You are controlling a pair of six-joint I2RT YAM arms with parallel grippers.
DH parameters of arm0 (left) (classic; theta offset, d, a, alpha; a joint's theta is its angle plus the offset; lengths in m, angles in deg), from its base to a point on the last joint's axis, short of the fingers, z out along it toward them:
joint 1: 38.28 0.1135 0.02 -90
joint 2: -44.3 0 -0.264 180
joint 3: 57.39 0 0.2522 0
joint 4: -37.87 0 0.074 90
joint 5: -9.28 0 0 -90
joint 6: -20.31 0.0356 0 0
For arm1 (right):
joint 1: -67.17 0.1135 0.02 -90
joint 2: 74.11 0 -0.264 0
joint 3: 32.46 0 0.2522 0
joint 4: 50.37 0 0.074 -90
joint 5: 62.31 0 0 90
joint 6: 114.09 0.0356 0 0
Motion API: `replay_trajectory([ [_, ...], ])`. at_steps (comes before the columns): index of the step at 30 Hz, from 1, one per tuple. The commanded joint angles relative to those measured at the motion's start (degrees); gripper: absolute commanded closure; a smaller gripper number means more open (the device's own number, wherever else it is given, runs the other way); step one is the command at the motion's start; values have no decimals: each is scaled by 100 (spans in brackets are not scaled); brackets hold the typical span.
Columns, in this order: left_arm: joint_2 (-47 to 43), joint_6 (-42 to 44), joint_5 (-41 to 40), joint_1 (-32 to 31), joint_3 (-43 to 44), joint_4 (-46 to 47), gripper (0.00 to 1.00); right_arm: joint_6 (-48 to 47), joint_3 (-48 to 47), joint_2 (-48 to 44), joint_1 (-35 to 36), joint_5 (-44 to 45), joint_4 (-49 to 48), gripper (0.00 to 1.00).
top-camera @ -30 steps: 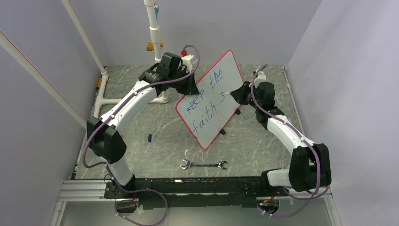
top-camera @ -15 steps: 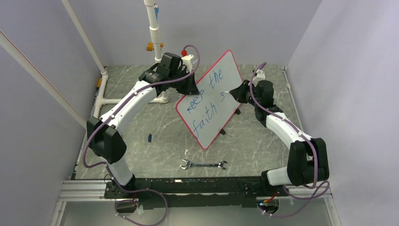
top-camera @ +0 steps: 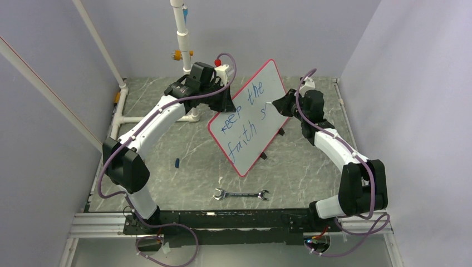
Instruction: Write a sentence on the whiteboard
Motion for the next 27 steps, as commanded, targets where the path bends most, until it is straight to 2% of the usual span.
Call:
replay_trajectory([
  [1,102,841,-541,-118,-11,-359,100,-56,-249,-154,-18,128,11,100],
  [11,76,830,-558,-131,-20,-347,100,29,-91,-530,-21,53,31,100],
  [27,84,844,-574,-154,-11,-356,100,298,-327,-79,-6,-368,-251,100],
])
